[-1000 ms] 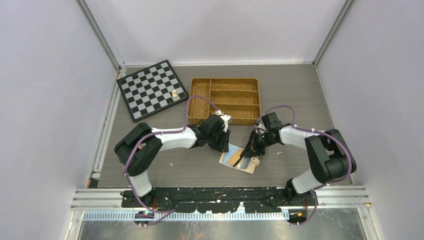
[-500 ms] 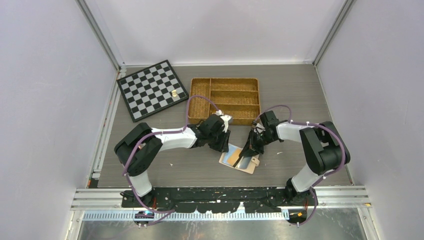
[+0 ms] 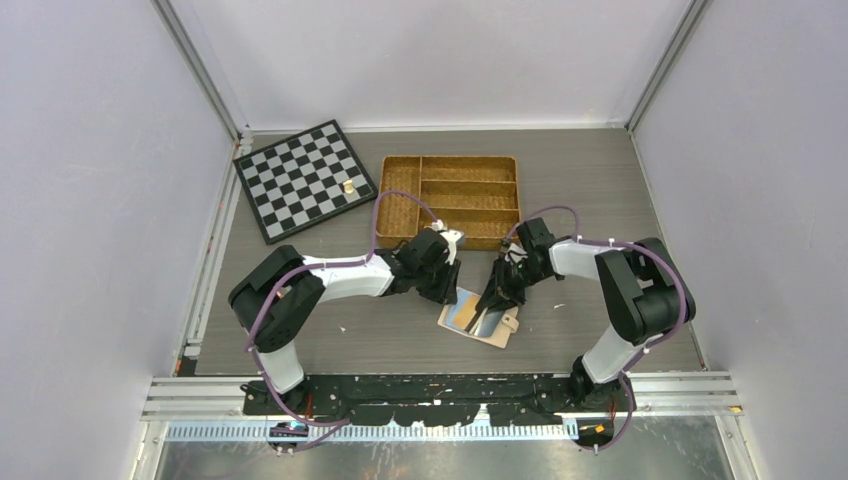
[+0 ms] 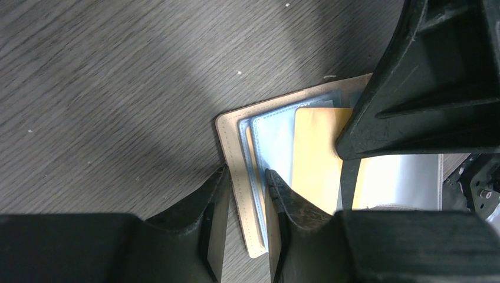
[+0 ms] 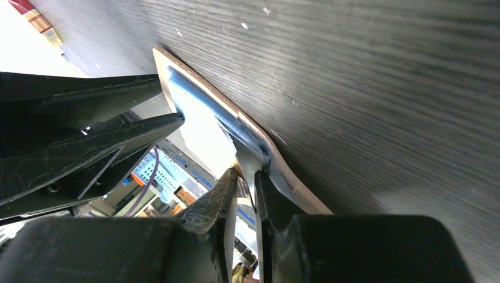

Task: Put the credit cards into the card holder
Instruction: Insert the credit card into the card holder.

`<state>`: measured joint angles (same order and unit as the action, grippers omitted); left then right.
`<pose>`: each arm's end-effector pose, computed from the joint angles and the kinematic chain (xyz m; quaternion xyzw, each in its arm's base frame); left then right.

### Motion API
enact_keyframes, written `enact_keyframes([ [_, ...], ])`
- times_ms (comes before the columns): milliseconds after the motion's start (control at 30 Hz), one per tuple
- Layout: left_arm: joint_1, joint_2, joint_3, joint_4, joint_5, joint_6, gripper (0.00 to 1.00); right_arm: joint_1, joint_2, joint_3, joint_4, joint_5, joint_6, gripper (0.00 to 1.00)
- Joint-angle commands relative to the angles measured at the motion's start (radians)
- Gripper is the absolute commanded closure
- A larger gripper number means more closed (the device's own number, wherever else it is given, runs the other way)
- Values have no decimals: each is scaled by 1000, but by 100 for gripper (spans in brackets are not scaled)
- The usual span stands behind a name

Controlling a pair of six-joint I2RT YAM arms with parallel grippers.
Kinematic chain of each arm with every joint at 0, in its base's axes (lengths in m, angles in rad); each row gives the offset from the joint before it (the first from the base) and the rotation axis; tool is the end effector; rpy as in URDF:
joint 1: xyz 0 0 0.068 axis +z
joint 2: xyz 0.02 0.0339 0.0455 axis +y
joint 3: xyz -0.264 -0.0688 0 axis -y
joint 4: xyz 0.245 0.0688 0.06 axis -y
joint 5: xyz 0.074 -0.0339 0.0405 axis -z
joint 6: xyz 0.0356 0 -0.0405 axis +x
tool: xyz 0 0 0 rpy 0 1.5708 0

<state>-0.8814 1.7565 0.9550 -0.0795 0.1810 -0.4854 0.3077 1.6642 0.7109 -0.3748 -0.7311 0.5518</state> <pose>0.2187 -0.2754 0.1546 0.2143 0.9129 -0.2786 0.2074 0.2402 0.1013 0.1138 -0.0699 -0.9254 -0.3697 0.0451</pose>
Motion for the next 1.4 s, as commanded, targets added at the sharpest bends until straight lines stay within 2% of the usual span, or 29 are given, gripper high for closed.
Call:
enact_keyframes([
  [0, -8, -11, -27, -67, -39, -2, 71, 6, -62, 4, -16, 208, -7, 76],
  [167, -8, -51, -51, -53, -39, -27, 70, 7, -173, 15, -97, 270, -4, 63],
  [367, -8, -126, -99, -23, -18, -72, 64, 7, -287, 57, -189, 342, -5, 54],
  [600, -8, -192, -118, -15, 11, -108, 50, 54, -371, 45, -203, 352, 89, 52],
  [733, -8, -191, -130, 15, 31, -130, 46, 97, -412, -4, -159, 387, 181, 55],
  [1000, -8, -160, -146, 46, 40, -169, 46, 182, -354, -66, -54, 405, 273, 57],
  [1367, -7, -140, -159, 62, 39, -176, 51, 243, -247, -54, -39, 461, 288, 65],
])
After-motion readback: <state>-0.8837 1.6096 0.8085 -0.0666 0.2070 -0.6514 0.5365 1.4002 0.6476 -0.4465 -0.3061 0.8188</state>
